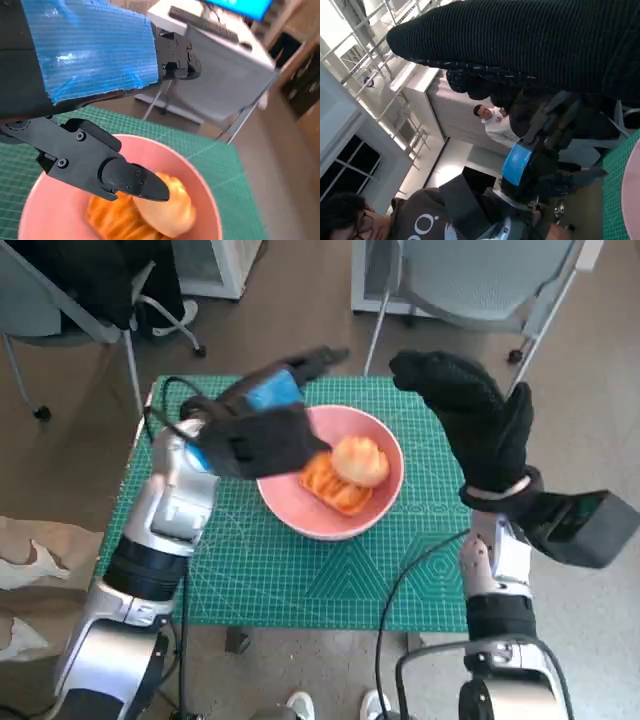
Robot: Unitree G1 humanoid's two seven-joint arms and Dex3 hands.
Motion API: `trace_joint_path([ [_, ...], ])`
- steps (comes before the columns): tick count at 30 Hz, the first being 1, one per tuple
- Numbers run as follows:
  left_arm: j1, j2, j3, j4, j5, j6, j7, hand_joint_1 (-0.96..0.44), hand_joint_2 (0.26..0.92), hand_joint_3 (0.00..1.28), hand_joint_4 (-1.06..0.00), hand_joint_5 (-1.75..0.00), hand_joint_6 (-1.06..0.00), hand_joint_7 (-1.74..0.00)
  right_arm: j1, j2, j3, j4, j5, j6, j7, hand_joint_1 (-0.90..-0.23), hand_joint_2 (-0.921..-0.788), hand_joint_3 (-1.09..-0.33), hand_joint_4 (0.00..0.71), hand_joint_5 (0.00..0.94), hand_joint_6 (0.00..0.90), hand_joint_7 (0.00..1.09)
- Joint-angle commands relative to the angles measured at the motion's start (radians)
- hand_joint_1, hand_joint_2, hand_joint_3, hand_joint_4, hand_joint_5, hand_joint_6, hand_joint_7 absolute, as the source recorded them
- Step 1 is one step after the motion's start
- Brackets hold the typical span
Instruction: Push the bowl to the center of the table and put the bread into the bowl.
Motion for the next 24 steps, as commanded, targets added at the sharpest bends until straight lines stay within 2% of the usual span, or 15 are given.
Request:
trace_joint_path([
  [1, 0.026, -0.001, 0.058, 0.011, -0.079, -0.021, 0.006, -0.69, 0.914, 0.05, 0.00, 0.00, 0.00, -0.27, 0.025, 0.006, 0.005, -0.012, -0.015, 0.007, -0.011, -0.681, -0.921, -0.904, 0.123, 0.000, -0.001, 0.32],
  [10, 0.097, -0.014, 0.174, 0.001, -0.258, -0.097, -0.002, -0.68, 0.921, 0.15, 0.00, 0.00, -0.03, -0.25, 0.027, 0.008, 0.010, -0.045, -0.014, 0.023, -0.019, -0.680, -0.921, -0.904, 0.122, 0.000, -0.001, 0.32],
  [15, 0.152, -0.069, 0.304, -0.025, -0.445, -0.190, 0.003, -0.70, 0.921, 0.24, 0.00, 0.00, -0.03, -0.22, 0.017, 0.001, 0.008, -0.080, -0.006, 0.050, -0.025, -0.680, -0.921, -0.899, 0.123, 0.001, -0.001, 0.32],
  [24, 0.228, -0.161, 0.409, -0.072, -0.642, -0.368, -0.015, -0.72, 0.921, 0.35, 0.00, 0.00, -0.02, -0.19, -0.004, -0.001, 0.007, -0.130, 0.001, 0.067, -0.029, -0.683, -0.921, -0.883, 0.121, 0.001, 0.000, 0.33],
])
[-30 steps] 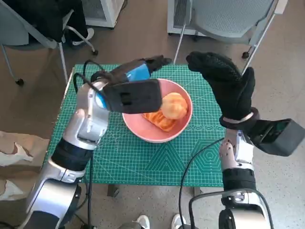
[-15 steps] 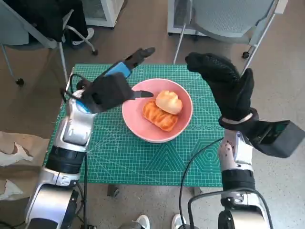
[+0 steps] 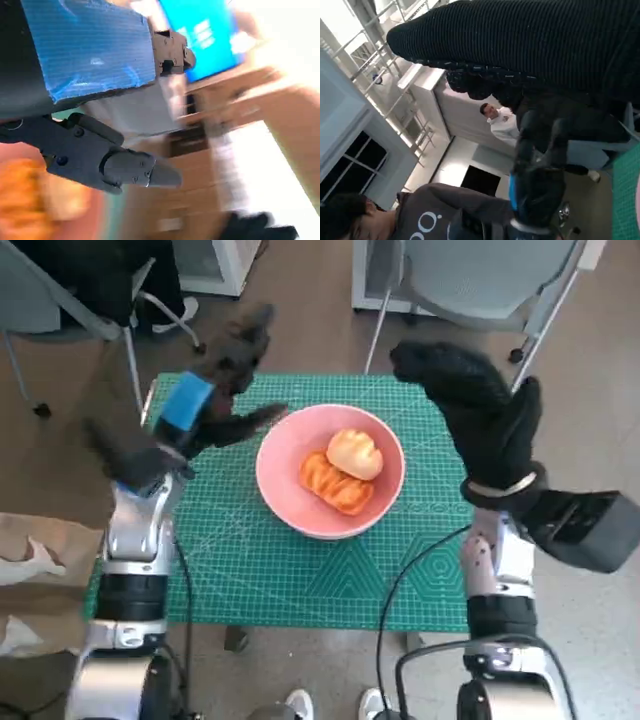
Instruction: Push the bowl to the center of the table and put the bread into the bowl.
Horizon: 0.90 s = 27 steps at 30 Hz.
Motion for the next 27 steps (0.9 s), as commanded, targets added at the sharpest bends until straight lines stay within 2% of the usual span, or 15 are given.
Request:
trace_joint_path([
  [1, 0.051, -0.041, 0.041, -0.047, -0.077, -0.111, -0.016, -0.73, 0.921, 0.37, 0.00, 0.00, -0.02, -0.19, -0.012, 0.000, 0.002, -0.020, 0.006, 0.012, -0.004, -0.683, -0.921, -0.880, 0.121, 0.001, 0.000, 0.33],
  [8, 0.106, -0.033, 0.032, -0.120, -0.107, -0.153, -0.038, -0.75, 0.921, 0.42, 0.00, 0.00, -0.02, -0.18, -0.049, -0.002, -0.001, -0.004, 0.008, -0.014, 0.012, -0.682, -0.921, -0.868, 0.119, 0.001, -0.001, 0.32],
  [16, 0.142, -0.058, 0.033, -0.188, -0.137, -0.189, -0.024, -0.76, 0.921, 0.45, 0.00, 0.00, -0.02, -0.19, -0.087, -0.001, -0.003, 0.044, 0.008, -0.072, 0.040, -0.683, -0.921, -0.863, 0.121, 0.001, 0.000, 0.32],
  [27, 0.143, -0.072, 0.027, -0.161, -0.127, -0.263, -0.025, -0.77, 0.921, 0.46, 0.00, 0.00, 0.00, -0.23, -0.107, 0.001, -0.002, 0.098, 0.004, -0.122, 0.059, -0.682, -0.921, -0.860, 0.121, 0.001, -0.001, 0.32],
])
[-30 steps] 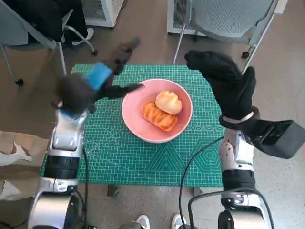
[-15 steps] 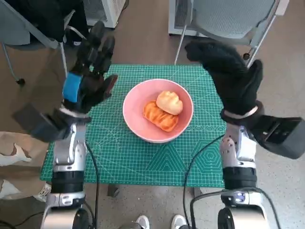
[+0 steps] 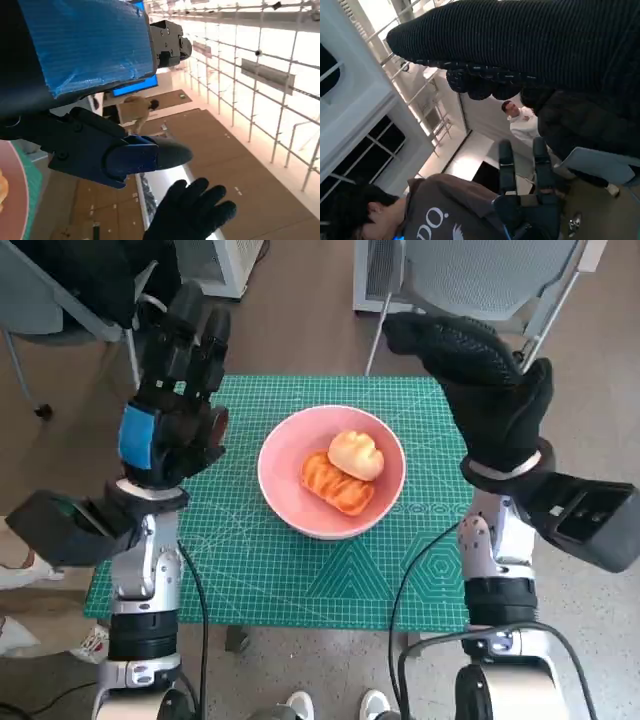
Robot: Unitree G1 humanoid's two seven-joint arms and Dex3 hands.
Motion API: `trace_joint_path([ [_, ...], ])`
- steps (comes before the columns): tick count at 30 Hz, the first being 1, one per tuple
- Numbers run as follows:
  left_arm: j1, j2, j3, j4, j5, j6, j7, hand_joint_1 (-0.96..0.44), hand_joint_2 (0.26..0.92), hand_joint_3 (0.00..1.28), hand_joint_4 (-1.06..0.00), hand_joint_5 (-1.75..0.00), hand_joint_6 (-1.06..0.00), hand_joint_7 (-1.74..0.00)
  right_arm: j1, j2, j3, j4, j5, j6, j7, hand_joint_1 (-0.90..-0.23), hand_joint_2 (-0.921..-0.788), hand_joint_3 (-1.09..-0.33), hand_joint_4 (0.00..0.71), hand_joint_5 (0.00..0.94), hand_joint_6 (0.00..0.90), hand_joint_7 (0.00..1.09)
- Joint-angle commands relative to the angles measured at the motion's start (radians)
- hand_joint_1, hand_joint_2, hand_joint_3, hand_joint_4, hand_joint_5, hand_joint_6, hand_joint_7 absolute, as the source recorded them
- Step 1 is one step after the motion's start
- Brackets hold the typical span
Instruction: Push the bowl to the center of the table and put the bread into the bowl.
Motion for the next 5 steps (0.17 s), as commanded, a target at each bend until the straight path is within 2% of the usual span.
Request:
trace_joint_path([
  [1, 0.003, -0.008, 0.000, 0.020, 0.001, -0.045, 0.003, -0.77, 0.921, 0.47, 0.00, 0.00, 0.00, -0.23, -0.003, 0.002, 0.002, 0.031, -0.013, -0.021, 0.008, -0.682, -0.921, -0.860, 0.120, 0.001, -0.001, 0.32],
  [5, -0.003, -0.008, 0.000, 0.045, 0.002, -0.062, 0.002, -0.76, 0.921, 0.47, 0.00, 0.00, 0.00, -0.23, -0.007, 0.002, 0.005, 0.042, -0.019, -0.031, 0.002, -0.680, -0.921, -0.861, 0.120, 0.000, -0.001, 0.32],
])
